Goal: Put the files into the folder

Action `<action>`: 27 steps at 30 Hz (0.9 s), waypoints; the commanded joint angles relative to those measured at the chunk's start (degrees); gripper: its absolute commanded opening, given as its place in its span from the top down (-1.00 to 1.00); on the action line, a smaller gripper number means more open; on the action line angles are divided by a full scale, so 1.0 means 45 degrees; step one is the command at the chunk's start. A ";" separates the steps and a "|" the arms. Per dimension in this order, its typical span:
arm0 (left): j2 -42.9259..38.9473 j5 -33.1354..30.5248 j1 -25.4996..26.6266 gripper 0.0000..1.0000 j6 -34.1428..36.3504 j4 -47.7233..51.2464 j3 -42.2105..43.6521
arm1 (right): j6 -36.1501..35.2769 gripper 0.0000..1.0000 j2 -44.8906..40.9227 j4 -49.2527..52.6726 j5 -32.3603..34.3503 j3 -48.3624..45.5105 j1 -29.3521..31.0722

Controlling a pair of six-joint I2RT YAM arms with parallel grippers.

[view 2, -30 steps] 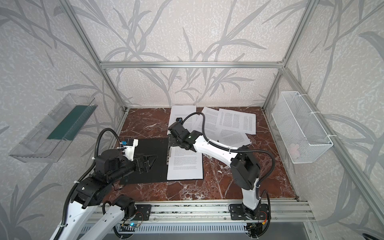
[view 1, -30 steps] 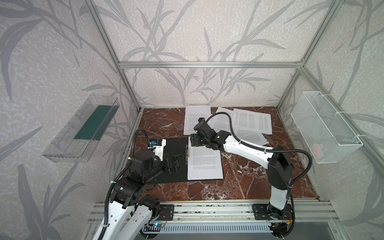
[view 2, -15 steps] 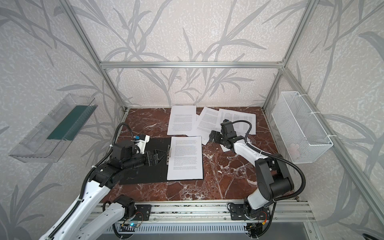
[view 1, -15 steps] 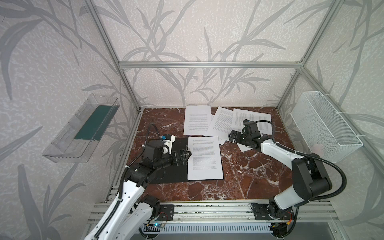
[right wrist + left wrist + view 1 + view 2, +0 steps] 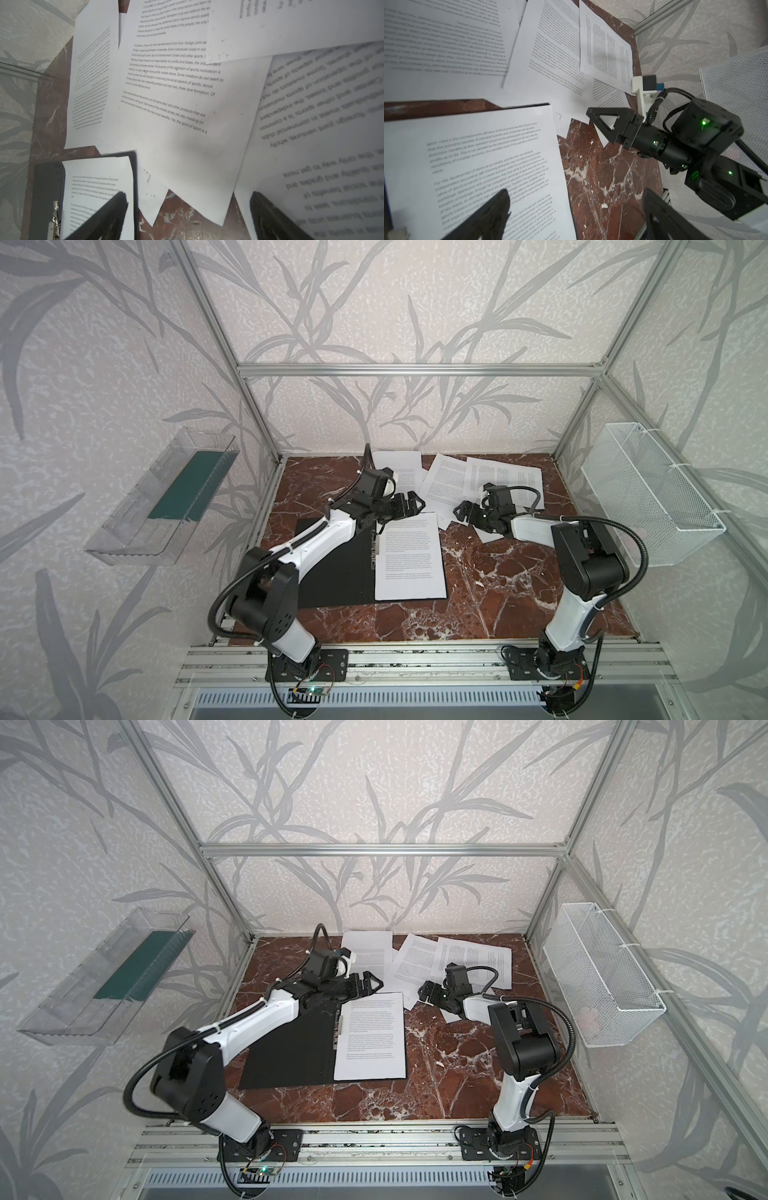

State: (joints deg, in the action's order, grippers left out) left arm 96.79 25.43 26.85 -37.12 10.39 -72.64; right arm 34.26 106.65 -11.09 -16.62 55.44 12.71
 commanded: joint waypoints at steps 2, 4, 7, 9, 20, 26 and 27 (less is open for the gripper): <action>0.3102 -0.0035 0.0031 -0.98 0.0774 0.1240 -0.3678 | 0.0316 -0.84 0.0460 -0.0225 -0.0388 0.0431 -0.0391; 0.4625 0.0207 0.0044 -0.98 0.1094 0.2169 -0.5614 | 0.0268 -0.82 0.0465 0.0139 -0.0211 0.0511 -0.0460; 0.6567 0.0339 0.0045 -0.98 0.1536 0.3192 -0.8084 | 0.0113 -0.82 0.0438 0.0607 0.0114 0.0636 -0.0461; 0.7853 0.0341 0.0009 -0.98 0.1852 0.4125 -0.9871 | 0.0027 -0.82 0.0541 0.0902 0.0108 0.0815 -0.0481; 1.2205 0.1091 -0.0010 -0.99 0.2685 0.6816 -1.5428 | 0.0061 -0.80 0.0889 0.1773 -0.0007 0.1436 -0.0481; 1.2683 0.1236 -0.0030 -0.99 0.2887 0.6912 -1.5118 | 0.0037 -0.78 0.1350 0.2108 -0.0549 0.1992 -0.0481; 1.2690 0.1193 -0.0031 -0.99 0.2927 0.6898 -1.4917 | 0.0077 -0.78 0.1406 0.1976 -0.0601 0.1972 -0.0481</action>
State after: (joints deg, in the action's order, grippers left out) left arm 152.68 30.15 26.76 -25.78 38.57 -140.27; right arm 34.48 111.24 -4.29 -17.72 63.81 10.70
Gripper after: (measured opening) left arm 0.993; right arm 0.890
